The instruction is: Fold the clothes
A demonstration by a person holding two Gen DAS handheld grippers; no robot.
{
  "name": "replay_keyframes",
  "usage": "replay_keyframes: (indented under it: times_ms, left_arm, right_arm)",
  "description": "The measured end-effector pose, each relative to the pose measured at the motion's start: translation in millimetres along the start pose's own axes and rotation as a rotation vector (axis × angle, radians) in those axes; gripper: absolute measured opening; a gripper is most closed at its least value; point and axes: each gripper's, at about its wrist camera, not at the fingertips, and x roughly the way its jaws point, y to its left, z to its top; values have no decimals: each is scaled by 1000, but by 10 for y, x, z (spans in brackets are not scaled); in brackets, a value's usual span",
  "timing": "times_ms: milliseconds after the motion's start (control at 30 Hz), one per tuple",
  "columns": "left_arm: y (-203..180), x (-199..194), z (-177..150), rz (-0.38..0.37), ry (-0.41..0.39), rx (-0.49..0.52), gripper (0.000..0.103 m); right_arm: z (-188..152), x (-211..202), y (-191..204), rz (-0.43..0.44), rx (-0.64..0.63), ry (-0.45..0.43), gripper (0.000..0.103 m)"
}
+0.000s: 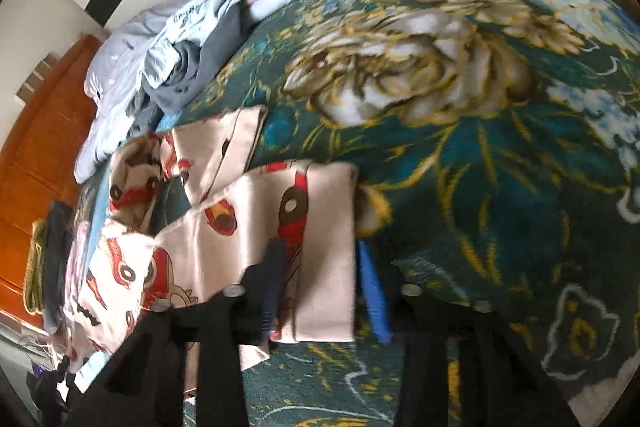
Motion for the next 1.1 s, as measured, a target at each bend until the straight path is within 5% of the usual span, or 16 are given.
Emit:
replay_keyframes:
  times_ms: [100,233,367,533,667,833,1100]
  left_arm:
    - [9,7,21,-10,6,4,11]
    - [30,34,72,-11,13,4,12]
    - [29,124,93,-16,27,3,31]
    - [-1,313,66,10,55,15,31]
    - [-2,394,37,39,50,17,28]
    - [-53,349,153,61,7,26,11]
    - [-912,89,561,1,-81,245,8]
  right_arm:
    - [5,68,28,9,-7,8,7]
    - [24,42,99,10,-23,-2,6]
    - [135,-244,133,-7,-56,-68,6]
    - [296,-817,-48,-60,-68,-175,6]
    - [332,-1208,-400,-115,-6,-236,6]
    - [255,-1481,-823,-158,86,-260,6]
    - [325,-1708,-882,-149,90,-301,6]
